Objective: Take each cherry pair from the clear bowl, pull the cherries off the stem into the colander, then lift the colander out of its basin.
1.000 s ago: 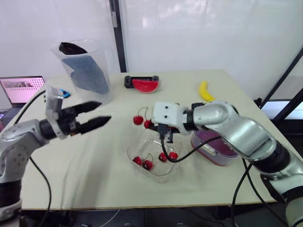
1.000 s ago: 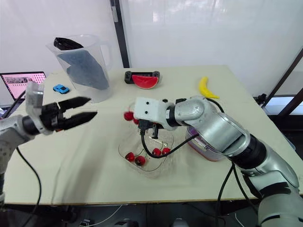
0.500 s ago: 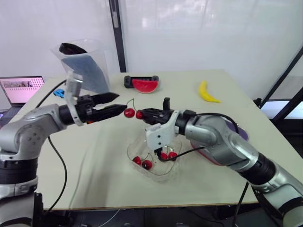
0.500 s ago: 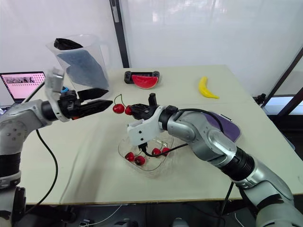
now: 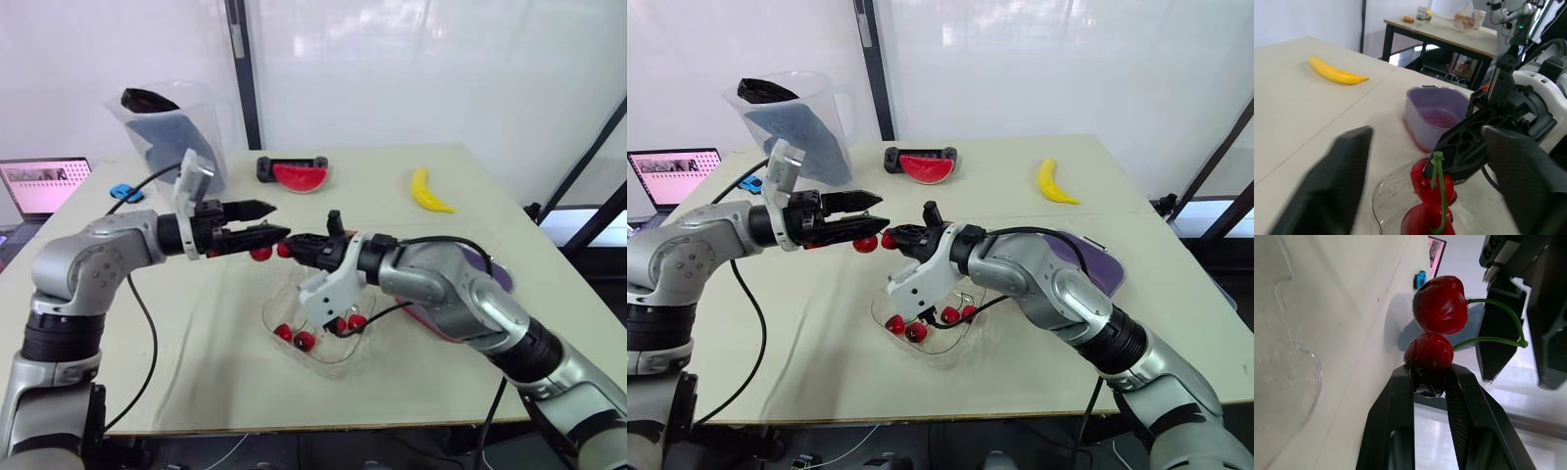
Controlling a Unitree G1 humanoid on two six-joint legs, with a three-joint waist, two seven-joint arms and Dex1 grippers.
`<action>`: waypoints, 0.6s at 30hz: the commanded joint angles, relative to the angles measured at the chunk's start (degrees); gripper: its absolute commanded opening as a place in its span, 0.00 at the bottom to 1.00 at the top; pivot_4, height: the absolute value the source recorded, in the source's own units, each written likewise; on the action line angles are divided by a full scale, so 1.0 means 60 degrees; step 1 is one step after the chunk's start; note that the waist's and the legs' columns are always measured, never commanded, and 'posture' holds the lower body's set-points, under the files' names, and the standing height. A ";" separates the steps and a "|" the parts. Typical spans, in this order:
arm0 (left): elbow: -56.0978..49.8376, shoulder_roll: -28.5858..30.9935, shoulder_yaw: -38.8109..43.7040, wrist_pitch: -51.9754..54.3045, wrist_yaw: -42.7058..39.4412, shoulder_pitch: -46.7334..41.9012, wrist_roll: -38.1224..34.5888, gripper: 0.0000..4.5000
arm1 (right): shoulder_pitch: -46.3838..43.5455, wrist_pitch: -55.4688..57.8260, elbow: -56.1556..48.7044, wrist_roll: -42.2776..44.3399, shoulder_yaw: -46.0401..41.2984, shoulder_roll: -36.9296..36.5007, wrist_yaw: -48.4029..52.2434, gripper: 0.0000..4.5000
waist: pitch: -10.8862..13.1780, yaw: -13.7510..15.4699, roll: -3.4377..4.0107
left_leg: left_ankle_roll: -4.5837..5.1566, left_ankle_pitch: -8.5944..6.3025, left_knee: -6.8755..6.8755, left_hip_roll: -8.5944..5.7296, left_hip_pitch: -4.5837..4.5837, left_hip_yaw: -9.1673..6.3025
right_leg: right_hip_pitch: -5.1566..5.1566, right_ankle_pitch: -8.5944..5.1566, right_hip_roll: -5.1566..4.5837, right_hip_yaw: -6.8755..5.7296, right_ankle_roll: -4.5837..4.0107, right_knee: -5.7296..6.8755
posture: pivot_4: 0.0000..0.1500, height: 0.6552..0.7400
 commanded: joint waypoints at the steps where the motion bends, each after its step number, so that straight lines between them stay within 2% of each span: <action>1: -0.0380 0.0197 0.0169 0.0111 -0.0251 -0.0156 -0.0103 0.37 | -0.0085 -0.0366 -0.0085 -0.0288 -0.0378 0.0061 0.0104 0.12 | 0.0000 0.0000 0.0000 | 0.0000 0.0000 0.0000 0.0000 0.0000 0.0000 | 0.0000 0.0000 0.0000 -0.0001 0.0000 0.0000 | 1.00 1.00; 18: -0.0454 0.0498 -0.0379 -0.0047 -0.0722 -0.0133 0.0800 0.37 | -0.0068 -0.1568 0.0314 -0.0583 -0.0820 0.0005 0.0551 0.12 | 0.0000 0.0001 0.0000 | -0.0004 0.0002 0.0001 0.0000 0.0000 0.0000 | 0.0001 0.0000 0.0000 -0.0001 0.0000 0.0001 | 1.00 1.00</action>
